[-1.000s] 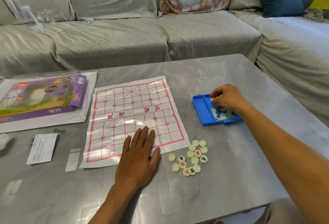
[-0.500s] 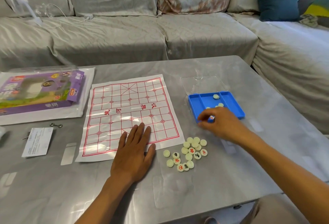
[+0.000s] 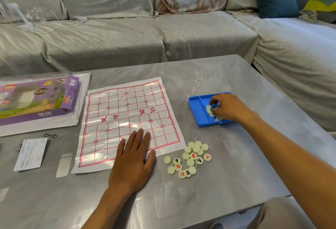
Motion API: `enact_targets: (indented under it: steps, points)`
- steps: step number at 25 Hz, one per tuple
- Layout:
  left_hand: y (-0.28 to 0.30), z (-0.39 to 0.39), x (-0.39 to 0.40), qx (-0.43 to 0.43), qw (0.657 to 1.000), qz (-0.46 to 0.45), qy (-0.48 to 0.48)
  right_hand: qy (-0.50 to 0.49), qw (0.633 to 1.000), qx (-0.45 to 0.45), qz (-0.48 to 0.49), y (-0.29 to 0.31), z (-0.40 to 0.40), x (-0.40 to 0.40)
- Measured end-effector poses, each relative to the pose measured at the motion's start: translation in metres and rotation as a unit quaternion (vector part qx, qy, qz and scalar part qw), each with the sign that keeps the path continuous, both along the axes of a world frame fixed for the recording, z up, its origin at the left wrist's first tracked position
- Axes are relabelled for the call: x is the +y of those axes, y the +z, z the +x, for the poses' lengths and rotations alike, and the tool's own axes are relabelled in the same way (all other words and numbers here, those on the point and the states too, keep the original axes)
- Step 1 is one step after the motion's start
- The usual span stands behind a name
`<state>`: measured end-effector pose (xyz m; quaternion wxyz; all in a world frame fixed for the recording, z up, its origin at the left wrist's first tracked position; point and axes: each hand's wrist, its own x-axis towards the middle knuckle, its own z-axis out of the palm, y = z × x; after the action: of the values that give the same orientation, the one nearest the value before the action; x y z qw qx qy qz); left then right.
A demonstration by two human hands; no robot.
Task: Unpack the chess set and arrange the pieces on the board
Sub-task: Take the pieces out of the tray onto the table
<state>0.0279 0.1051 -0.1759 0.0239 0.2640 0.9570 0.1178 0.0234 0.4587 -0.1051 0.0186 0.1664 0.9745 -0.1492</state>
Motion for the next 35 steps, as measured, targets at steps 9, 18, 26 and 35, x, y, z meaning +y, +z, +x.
enact_targets:
  steps: [9, 18, 26, 35]
  points:
    - [0.003, 0.002, 0.001, 0.002, 1.0, 0.022, 0.004, 0.036, 0.998, -0.006, 0.045, -0.008, -0.005, -0.009]
    - [0.001, 0.001, 0.001, -0.001, 1.0, 0.022, 0.007, 0.023, 0.998, -0.017, 0.063, -0.012, -0.023, -0.008]
    - [0.003, 0.002, 0.001, -0.002, 1.0, 0.015, 0.005, 0.018, 0.998, -0.056, 0.018, 0.0, -0.017, 0.001]
    - [0.006, 0.002, 0.002, -0.01, 1.0, 0.014, 0.007, -0.073, 0.992, -0.049, -0.09, 0.002, -0.017, -0.008]
